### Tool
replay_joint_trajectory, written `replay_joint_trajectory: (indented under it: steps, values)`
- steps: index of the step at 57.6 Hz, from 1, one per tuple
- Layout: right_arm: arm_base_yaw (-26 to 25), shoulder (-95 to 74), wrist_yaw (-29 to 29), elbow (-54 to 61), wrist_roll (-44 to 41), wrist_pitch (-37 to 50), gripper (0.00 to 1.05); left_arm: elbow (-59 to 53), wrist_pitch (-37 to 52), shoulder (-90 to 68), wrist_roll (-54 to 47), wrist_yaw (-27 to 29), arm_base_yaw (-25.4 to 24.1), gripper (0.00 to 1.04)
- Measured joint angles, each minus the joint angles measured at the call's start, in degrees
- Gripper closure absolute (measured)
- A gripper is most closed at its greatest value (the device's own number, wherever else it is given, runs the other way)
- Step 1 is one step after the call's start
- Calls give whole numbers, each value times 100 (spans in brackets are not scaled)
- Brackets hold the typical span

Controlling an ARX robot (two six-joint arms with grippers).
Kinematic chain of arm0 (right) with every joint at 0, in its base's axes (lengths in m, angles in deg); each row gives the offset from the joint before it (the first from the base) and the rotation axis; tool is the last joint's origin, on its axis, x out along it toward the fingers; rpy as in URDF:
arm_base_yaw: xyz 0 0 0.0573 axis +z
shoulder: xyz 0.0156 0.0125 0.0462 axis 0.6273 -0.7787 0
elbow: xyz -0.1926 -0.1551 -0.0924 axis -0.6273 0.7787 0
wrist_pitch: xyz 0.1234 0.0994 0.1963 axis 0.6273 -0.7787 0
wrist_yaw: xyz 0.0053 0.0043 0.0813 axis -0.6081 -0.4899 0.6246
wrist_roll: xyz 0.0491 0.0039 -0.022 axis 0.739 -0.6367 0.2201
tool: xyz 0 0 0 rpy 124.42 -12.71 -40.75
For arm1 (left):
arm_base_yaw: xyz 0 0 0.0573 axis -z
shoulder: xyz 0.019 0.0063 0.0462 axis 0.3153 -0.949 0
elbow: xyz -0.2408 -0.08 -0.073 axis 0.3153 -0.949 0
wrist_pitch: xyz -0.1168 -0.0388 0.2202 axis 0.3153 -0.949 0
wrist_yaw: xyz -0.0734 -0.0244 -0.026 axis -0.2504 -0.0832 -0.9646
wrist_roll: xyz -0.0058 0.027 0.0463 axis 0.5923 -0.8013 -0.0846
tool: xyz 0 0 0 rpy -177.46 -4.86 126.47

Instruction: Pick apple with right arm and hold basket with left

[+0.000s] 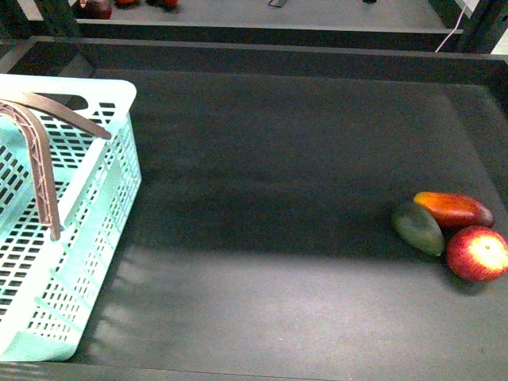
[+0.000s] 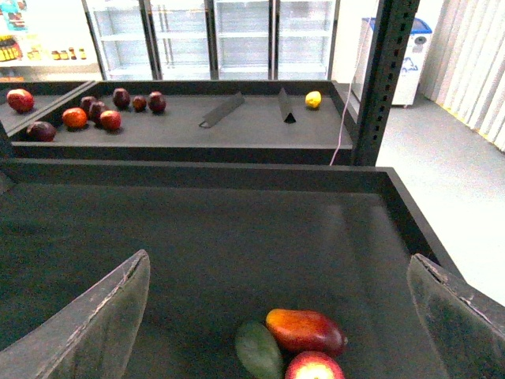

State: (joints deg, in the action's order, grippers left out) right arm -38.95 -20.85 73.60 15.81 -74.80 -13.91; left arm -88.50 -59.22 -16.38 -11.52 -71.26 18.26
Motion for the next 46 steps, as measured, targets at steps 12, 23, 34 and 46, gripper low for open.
replay_joint_trajectory:
  steps: [12,23,34,46]
  values:
    - [-2,0,0,0,2,0,9,0,0,0,0,0,0,7]
    - [0,0,0,0,2,0,9,0,0,0,0,-2,0,7]
    - [0,0,0,0,2,0,9,0,0,0,0,0,0,7]
    - [0,4,4,0,2,0,9,1064,-1580,-2006,1757,-155,-48,7]
